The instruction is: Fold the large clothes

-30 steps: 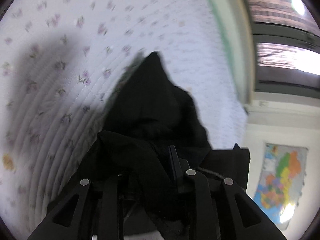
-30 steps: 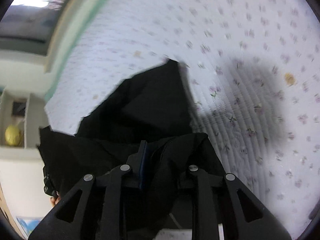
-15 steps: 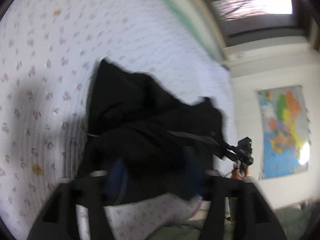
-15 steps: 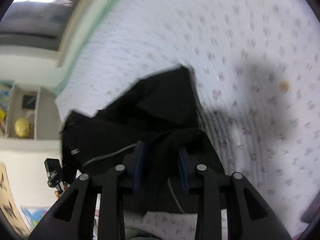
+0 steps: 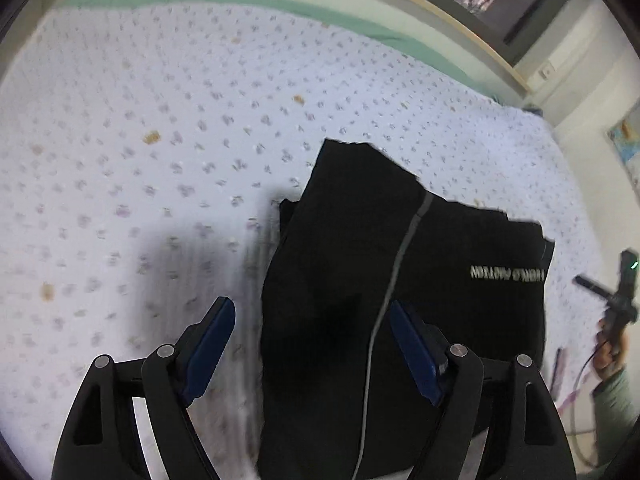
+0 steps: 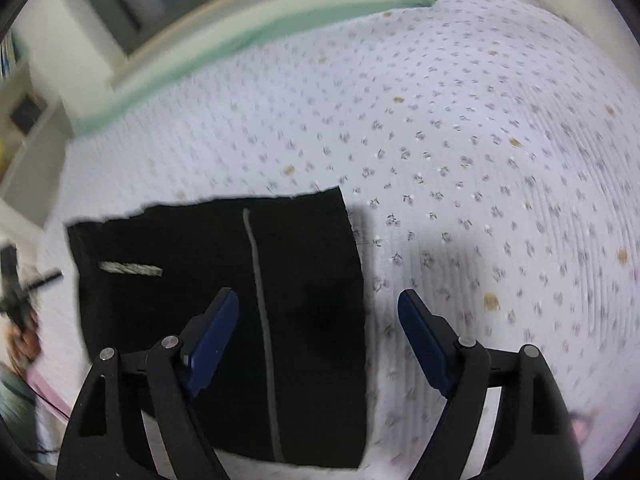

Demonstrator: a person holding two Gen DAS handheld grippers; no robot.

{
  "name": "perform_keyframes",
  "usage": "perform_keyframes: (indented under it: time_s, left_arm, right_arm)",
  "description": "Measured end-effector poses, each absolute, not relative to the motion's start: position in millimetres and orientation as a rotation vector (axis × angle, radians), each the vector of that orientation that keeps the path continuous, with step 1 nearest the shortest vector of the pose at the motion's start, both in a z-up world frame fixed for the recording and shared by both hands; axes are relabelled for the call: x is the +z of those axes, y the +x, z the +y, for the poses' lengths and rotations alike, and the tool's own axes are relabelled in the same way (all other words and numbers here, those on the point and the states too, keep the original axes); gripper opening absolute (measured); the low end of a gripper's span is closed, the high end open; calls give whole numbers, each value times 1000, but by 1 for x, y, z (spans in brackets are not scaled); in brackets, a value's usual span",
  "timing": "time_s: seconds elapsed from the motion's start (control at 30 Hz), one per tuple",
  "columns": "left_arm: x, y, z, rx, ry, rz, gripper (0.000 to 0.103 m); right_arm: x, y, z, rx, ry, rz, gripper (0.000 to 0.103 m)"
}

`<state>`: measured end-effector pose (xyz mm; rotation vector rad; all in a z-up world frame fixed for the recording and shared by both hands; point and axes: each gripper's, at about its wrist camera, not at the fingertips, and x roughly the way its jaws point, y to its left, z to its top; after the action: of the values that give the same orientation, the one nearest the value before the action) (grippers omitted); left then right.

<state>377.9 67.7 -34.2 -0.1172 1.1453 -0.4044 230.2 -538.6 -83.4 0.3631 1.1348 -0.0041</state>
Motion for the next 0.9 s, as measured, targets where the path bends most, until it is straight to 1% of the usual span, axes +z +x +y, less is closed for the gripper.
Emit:
perform_keyframes:
  time_s: [0.17,0.23,0.37,0.4,0.43,0.47,0.5,0.53,0.57,0.6,0.7,0.8,0.83,0.9]
  left_arm:
    - [-70,413,71,-439,-246,1222,81]
    - [-79,426,69,-507,-324,1233,81]
    - [-98,444,53,-568,-372,1281,81]
    - [-101,447,50,-561,-380,1283,80]
    - [-103,447,48,-558,-379,1277,60]
    - [-102,447,44,-581,-377,1266,21]
    - [-100,444,39,-597,-364,1257,13]
    - [-94,440,37,-583,-343,1239,13]
    - [-84,433,35,-587,-322,1202,11]
    - [-74,429,36,-592,-316,1174,11]
    - [-41,428,38,-586,-328,1103,11]
    - [-14,445,31,-582,-350,1028,11]
    - [-9,454,25,-559,-336,1009,11]
    - [-17,473,16,-493,-301,1026,11]
  right_arm:
    - [-123,257,-552,39,366,1186,84]
    - [-133,270,-554,46,365,1195,84]
    - [-151,295,-558,77,408,1202,84]
    - [-158,301,-558,90,436,1214,81]
    - [-161,304,-554,124,448,1220,70]
    - [-162,306,-549,147,440,1228,36]
    - [-158,305,-541,131,388,1226,26]
    - [-150,301,-534,105,323,1209,25]
    - [-142,297,-530,86,283,1194,20]
    - [-130,292,-528,61,264,1174,18]
    - [-94,290,-532,-14,194,1108,16]
    - [-67,309,-531,-44,143,1050,16]
    - [-65,319,-528,-62,110,1043,16]
    - [-74,342,-526,-94,92,1056,15]
